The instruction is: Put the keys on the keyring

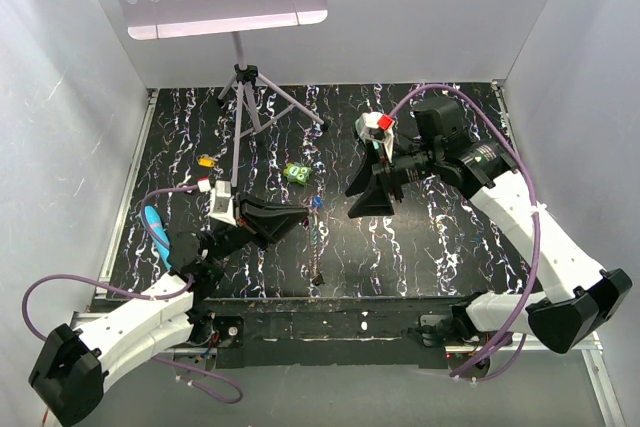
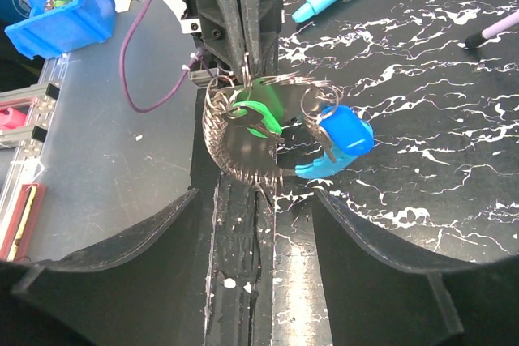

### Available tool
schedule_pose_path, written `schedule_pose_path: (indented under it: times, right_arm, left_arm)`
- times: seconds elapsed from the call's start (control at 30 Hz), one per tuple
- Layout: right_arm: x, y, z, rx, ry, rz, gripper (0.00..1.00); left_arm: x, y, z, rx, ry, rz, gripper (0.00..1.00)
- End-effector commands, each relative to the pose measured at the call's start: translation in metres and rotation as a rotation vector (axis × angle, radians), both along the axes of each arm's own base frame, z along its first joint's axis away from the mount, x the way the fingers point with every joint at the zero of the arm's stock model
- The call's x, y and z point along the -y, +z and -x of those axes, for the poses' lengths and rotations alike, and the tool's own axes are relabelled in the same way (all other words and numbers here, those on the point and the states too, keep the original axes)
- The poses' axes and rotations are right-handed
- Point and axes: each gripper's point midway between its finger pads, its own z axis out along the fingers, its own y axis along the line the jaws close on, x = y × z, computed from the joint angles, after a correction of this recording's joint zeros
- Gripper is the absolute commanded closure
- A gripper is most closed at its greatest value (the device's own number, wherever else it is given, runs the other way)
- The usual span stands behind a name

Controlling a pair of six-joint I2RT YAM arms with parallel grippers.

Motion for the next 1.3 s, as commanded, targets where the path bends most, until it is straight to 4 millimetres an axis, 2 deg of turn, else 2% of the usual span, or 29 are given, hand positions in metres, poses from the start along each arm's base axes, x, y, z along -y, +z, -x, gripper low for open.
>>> schedule_pose_path:
  times: [0.0, 0.23, 0.43, 0.53, 0.67, 0.93, 1.1, 1.27]
  right_arm:
    - [0.001, 0.023, -0.011, -0.011, -0.02, -0.061, 0.35]
    - [0.016, 0.021, -0.028, -0.061, -0.078, -0.075, 0.35]
    - [0.038, 0.01, -0.042, -0.042, -0.146, -0.029, 0.35]
    - [0.044, 0.006, -0.039, -0.049, -0.138, -0.001, 0.36]
    - [0.041, 0.008, -0.029, -0.099, -0.076, -0.021, 0.39]
    - [0.034, 0.012, -0.022, -0.023, -0.045, -0.022, 0.41]
    - [0.024, 0.012, -0.022, 0.0, -0.023, -0.013, 0.41]
    - [0.015, 0.022, -0.028, -0.005, -0.038, -0.014, 0.41]
  left_arm:
    - [-0.004, 0.024, -0.004, 0.042, 0.054, 0.051, 1.0]
    - [-0.004, 0.021, -0.01, -0.002, 0.082, 0.049, 1.0]
    - [0.0, 0.021, -0.013, -0.011, 0.084, 0.039, 1.0]
    - [0.001, 0.019, -0.015, -0.02, 0.086, 0.028, 1.0]
    - [0.002, 0.021, -0.017, -0.017, 0.094, 0.019, 1.0]
    - [0.004, 0.021, -0.017, -0.019, 0.091, 0.011, 1.0]
    - [0.006, 0.021, -0.015, -0.017, 0.081, 0.004, 1.0]
    - [0.006, 0.022, -0.015, -0.013, 0.08, 0.007, 1.0]
